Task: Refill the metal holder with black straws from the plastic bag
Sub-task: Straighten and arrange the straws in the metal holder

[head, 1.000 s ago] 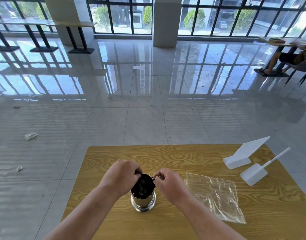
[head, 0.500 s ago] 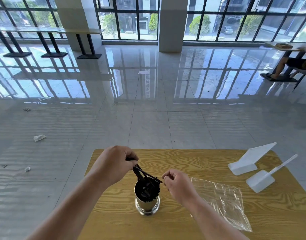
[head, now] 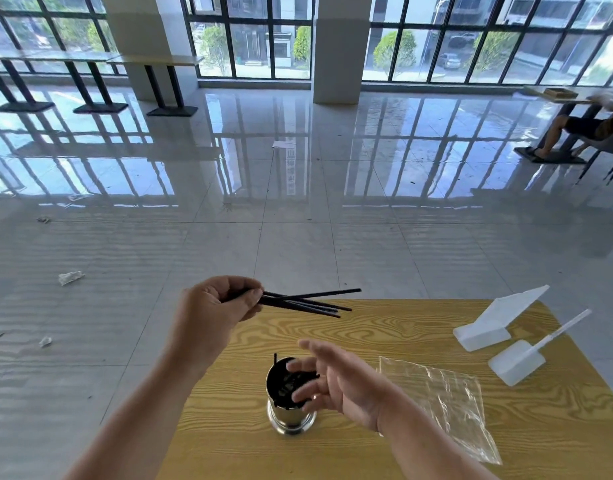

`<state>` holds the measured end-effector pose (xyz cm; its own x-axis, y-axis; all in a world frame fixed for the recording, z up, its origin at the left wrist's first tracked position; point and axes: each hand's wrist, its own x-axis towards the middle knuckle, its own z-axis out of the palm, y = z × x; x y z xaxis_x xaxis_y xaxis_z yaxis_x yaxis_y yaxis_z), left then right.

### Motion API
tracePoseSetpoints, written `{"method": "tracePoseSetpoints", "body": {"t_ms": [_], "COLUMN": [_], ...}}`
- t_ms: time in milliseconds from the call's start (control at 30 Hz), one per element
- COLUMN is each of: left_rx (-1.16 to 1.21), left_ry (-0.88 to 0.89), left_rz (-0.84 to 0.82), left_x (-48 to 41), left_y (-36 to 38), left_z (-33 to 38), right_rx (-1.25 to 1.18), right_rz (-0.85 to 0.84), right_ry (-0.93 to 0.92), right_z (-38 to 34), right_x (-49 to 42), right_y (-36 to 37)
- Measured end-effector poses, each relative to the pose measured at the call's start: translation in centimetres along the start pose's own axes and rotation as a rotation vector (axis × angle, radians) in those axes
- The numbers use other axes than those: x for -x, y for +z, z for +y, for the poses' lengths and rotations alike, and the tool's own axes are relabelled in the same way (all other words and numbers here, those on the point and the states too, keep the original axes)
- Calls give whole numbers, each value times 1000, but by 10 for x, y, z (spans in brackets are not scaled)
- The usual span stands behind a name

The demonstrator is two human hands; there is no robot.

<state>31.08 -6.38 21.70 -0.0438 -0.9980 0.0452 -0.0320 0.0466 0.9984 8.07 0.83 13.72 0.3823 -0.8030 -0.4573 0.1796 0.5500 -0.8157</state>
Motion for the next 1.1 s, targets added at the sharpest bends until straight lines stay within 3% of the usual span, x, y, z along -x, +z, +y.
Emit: {"method": "tracePoseSetpoints", "body": {"t_ms": [133,200,400,533,667,900,1100], "left_rx": [225,330,482,451,488,547,578], "left_ry": [-190,-294,-421,-372,-369,-564,-643], "left_rz": [-33,-43,33,34,3,8,10], "left_x": [6,9,14,10,5,11,15], "left_y": [5,6,14,16,18,25,31], "left_z": [-23,-36,-55,-51,-50,-65,-82], "right_rx": [-402,-476,-437,-415,-333,-415,-338], "right_rz": [-21,5,238,187,29,-71,209], "right_ry": [-143,-203,-94,-25,-19,-258,-227], "right_z": [-21,-30,-28,-9,3,-25,-34], "right_x": [-6,-7,-13,-16,-15,-21,-30], "right_y": [2,-3,-11,-10,-9,-5,5]}}
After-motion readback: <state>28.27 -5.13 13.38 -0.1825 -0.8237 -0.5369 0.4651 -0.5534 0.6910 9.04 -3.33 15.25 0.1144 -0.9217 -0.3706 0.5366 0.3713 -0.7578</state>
